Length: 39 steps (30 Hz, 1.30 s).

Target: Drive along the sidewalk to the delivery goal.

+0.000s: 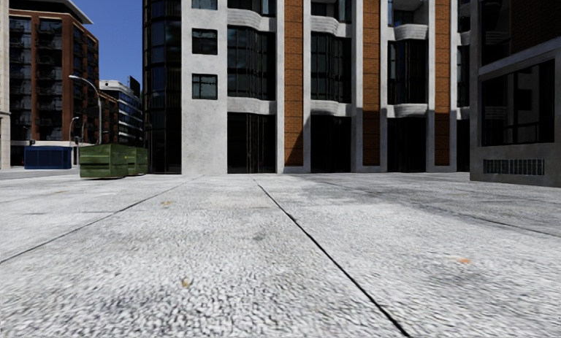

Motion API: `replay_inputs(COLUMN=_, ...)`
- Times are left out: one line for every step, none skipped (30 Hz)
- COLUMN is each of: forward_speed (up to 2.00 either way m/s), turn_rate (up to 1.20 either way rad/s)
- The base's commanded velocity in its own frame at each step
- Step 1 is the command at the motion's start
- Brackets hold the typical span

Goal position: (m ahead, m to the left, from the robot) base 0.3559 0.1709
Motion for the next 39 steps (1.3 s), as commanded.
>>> replay_inputs(forward_speed=1.25, turn_rate=0.00)
replay_inputs(forward_speed=1.24, turn_rate=0.00)
replay_inputs(forward_speed=1.24, turn_rate=0.00)
replay_inputs(forward_speed=1.24, turn_rate=0.00)
replay_inputs(forward_speed=1.24, turn_rate=0.00)
replay_inputs(forward_speed=1.24, turn_rate=0.00)
replay_inputs(forward_speed=1.20, turn_rate=0.00)
replay_inputs(forward_speed=1.11, turn_rate=0.00)
replay_inputs(forward_speed=0.97, turn_rate=0.00)
replay_inputs(forward_speed=0.85, turn_rate=0.00)
replay_inputs(forward_speed=0.85, turn_rate=0.00)
replay_inputs(forward_speed=0.75, turn_rate=0.00)
replay_inputs(forward_speed=0.69, turn_rate=0.00)
replay_inputs(forward_speed=0.60, turn_rate=0.00)
replay_inputs(forward_speed=0.51, turn_rate=0.00)
replay_inputs(forward_speed=0.51, turn_rate=0.00)
replay_inputs(forward_speed=0.35, turn_rate=0.00)
replay_inputs(forward_speed=0.07, turn_rate=0.00)
replay_inputs(forward_speed=0.00, turn_rate=0.00)
replay_inputs(forward_speed=0.00, turn_rate=0.00)
replay_inputs(forward_speed=0.00, turn_rate=0.00)
replay_inputs(forward_speed=0.00, turn_rate=0.00)
replay_inputs(forward_speed=0.00, turn_rate=0.00)
replay_inputs(forward_speed=0.00, turn_rate=0.00)
replay_inputs(forward_speed=0.00, turn_rate=0.00)
replay_inputs(forward_speed=0.00, turn_rate=0.00)
replay_inputs(forward_speed=0.00, turn_rate=0.00)
replay_inputs(forward_speed=0.00, turn_rate=0.00)
replay_inputs(forward_speed=0.00, turn_rate=0.00)
replay_inputs(forward_speed=0.00, turn_rate=0.00)
replay_inputs(forward_speed=0.00, turn_rate=0.00)
replay_inputs(forward_speed=0.00, turn_rate=0.00)
replay_inputs(forward_speed=0.00, turn_rate=0.00)
replay_inputs(forward_speed=0.00, turn_rate=0.00)
replay_inputs(forward_speed=0.00, turn_rate=0.00)
replay_inputs(forward_speed=0.00, turn_rate=0.00)
replay_inputs(forward_speed=0.00, turn_rate=0.00)
replay_inputs(forward_speed=0.00, turn_rate=0.00)
replay_inputs(forward_speed=0.00, turn_rate=0.00)
